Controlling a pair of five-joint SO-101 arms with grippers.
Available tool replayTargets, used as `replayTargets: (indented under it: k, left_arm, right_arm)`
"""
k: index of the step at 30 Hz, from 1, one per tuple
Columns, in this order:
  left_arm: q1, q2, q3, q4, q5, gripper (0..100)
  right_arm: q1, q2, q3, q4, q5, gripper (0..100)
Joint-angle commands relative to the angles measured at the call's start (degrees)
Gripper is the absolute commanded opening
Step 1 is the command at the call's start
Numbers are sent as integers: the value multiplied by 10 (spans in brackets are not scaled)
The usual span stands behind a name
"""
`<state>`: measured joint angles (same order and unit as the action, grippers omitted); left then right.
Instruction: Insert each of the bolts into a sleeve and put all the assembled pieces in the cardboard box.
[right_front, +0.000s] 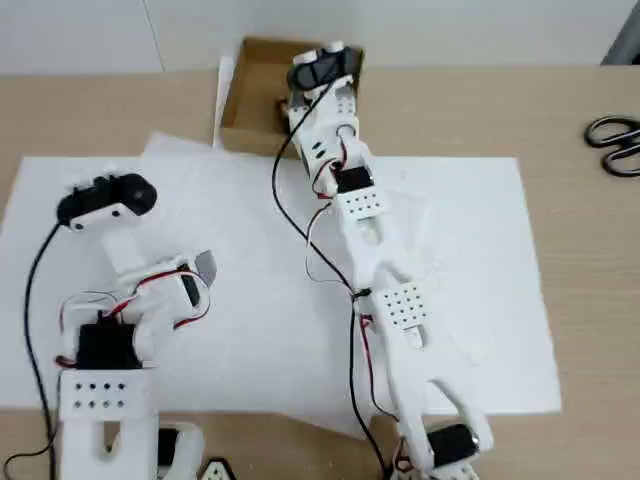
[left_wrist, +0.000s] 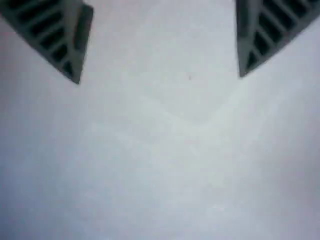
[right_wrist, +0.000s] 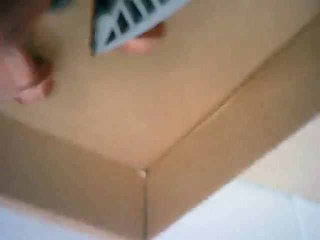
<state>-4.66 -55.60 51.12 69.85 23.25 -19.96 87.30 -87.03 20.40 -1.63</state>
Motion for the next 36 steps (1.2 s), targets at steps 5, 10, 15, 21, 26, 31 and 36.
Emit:
replayTargets:
  k: [5, 10, 15, 21, 26, 31, 36]
  left_arm:
    - [-4, -4, -23, -11, -4, 193]
    - [-4, -5, -72, -10, -42, 192]
    - [-4, -20, -126, -7, -43, 192]
    - [0, -164, -132, -7, -43, 193]
    - [0, -303, -111, -7, -93, 193]
    - [-3, -430, -36, -7, -125, 193]
    - [-4, -488, 8, -6, -125, 192]
  right_arm:
    - [-1, -48, -95, 77, 9, 296]
    - [7, -164, -96, 179, 9, 296]
    - [8, -297, -96, 312, 9, 296]
    - [6, -453, -96, 515, 8, 296]
    - [7, -574, -96, 703, 7, 296]
    - [22, -702, -95, 761, 6, 296]
    - [39, -797, -31, 765, 9, 296]
